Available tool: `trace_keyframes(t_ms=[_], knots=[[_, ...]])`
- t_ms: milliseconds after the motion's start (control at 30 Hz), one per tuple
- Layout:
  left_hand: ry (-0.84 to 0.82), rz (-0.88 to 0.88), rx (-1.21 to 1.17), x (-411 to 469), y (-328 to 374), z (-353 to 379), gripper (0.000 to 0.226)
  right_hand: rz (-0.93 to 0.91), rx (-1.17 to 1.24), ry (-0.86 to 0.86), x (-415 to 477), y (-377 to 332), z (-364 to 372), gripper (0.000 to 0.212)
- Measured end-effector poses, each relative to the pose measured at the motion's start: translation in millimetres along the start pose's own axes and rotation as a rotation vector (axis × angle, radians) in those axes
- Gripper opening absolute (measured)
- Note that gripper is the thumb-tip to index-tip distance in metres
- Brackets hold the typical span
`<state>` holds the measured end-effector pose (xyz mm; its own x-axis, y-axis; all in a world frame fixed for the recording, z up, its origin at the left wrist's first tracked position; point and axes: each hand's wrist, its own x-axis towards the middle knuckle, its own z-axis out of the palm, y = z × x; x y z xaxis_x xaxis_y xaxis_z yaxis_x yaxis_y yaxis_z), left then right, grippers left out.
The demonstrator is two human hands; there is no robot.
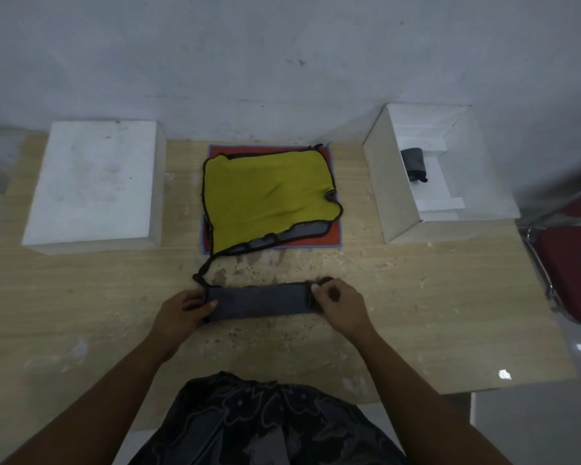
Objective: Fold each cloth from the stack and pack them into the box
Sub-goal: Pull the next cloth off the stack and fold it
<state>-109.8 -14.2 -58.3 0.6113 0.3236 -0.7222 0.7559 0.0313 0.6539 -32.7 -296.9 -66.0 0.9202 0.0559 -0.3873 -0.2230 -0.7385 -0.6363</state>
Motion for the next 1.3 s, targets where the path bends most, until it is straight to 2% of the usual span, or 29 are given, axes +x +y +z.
trace_keyframes(t_ms=[67,133,267,367,567,733,833,933,1000,1100,1200,1300], knots=[[-0.005,0.012,-0.004,0,-1,0,0.046,-0.051,-0.045,0.002,-3,0,8,0.011],[-0.001,0.016,-0.013,0,-1,0,0.046,-0.020,-0.062,0.073,-3,2,11,0.010],[-0.014,0.024,-0.007,0,-2,2,0.048,0.161,-0.025,0.152,-3,6,15,0.039],[-0.025,0.023,0.011,3,-4,0,0.049,0.227,0.002,0.092,-2,3,15,0.044],[-0.052,0.008,-0.037,7,-6,-5,0.050,0.097,-0.066,0.121,-1,-12,21,0.029],[-0.088,-0.016,-0.080,9,-7,-8,0.052,-0.067,-0.154,0.050,-11,-30,41,0.026],[-0.087,-0.022,-0.104,10,-8,-9,0.050,-0.148,-0.081,0.001,-15,-37,51,0.026],[-0.106,-0.029,-0.123,12,-9,-11,0.049,-0.177,0.013,-0.035,-17,-40,57,0.015],[-0.111,-0.027,-0.128,13,-10,-13,0.047,-0.139,0.018,0.022,-16,-38,57,0.016],[-0.113,-0.020,-0.136,14,-11,-14,0.046,-0.039,-0.053,0.090,-13,-33,53,0.031],[-0.114,-0.024,-0.133,16,-14,-15,0.046,0.074,-0.069,0.036,-11,-28,54,0.043],[-0.132,-0.026,-0.141,17,-14,-17,0.044,0.105,-0.094,-0.012,-9,-31,56,0.041]])
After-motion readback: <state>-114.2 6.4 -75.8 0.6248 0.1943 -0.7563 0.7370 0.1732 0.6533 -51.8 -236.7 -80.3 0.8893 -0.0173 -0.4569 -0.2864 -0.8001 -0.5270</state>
